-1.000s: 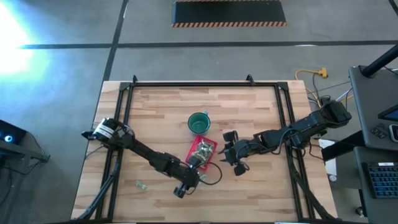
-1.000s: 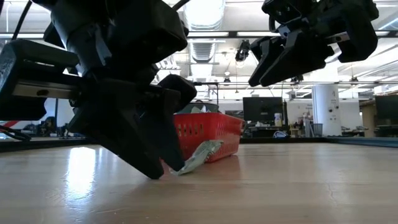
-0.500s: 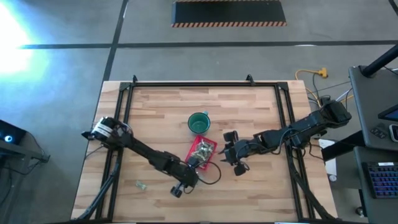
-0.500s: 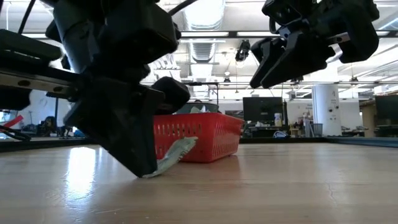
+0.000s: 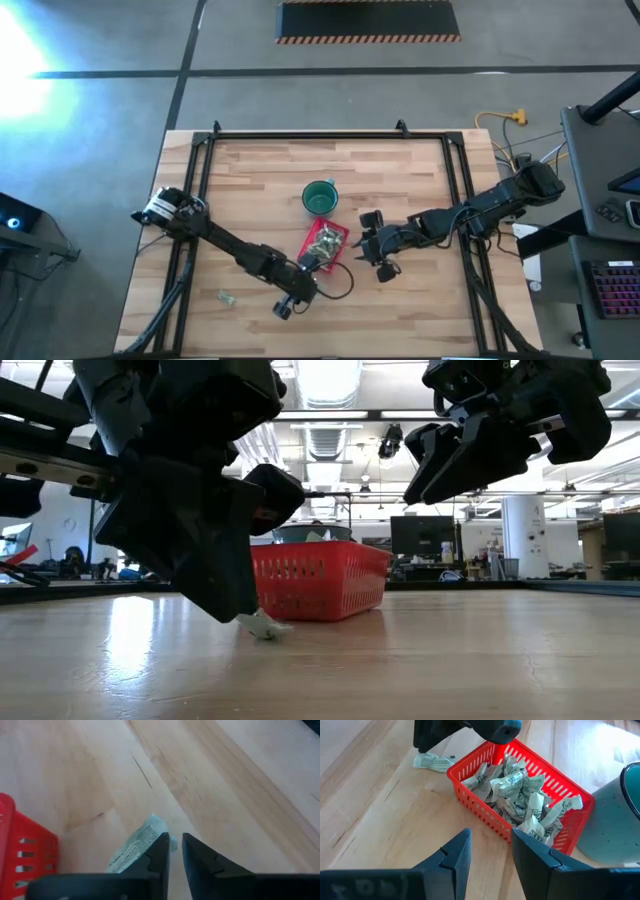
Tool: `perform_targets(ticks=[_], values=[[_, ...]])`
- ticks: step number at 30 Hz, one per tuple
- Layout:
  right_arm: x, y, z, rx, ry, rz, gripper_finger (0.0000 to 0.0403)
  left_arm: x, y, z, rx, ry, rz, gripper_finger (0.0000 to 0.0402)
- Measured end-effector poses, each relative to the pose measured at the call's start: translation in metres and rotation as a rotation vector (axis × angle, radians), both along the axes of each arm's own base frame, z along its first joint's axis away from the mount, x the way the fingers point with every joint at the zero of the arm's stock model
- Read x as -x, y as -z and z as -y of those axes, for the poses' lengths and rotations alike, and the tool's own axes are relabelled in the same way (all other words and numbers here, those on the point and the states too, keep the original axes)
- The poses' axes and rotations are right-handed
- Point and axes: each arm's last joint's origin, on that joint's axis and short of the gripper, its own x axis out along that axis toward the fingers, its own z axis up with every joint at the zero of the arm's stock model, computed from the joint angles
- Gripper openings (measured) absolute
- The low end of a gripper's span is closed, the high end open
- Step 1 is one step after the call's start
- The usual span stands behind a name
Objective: Pick and place items into bin
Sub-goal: Put the light green stevia packet into the red bin
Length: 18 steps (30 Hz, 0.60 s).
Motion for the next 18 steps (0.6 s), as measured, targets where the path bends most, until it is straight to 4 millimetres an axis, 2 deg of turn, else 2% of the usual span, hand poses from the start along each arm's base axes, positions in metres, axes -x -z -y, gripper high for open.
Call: perform_targets(ticks=[8, 12, 18], values=[[0.000, 0.000, 0.000, 0.000, 0.000, 0.000, 0.0128, -0.002, 0.000, -0.001, -0.034, -0.032, 0.042, 0.0108], [0.000, 0.000, 0.000, 0.000, 0.000, 0.000, 0.0128, -0.002, 0.007, -0.002, -0.045, -0.044, 0.047, 0.0142], [0.000, 0.001, 0.000, -0.002, 0.003, -0.002, 0.0128, -0.004, 0.018, -0.004, -0.054, -0.052, 0.028, 0.0163]])
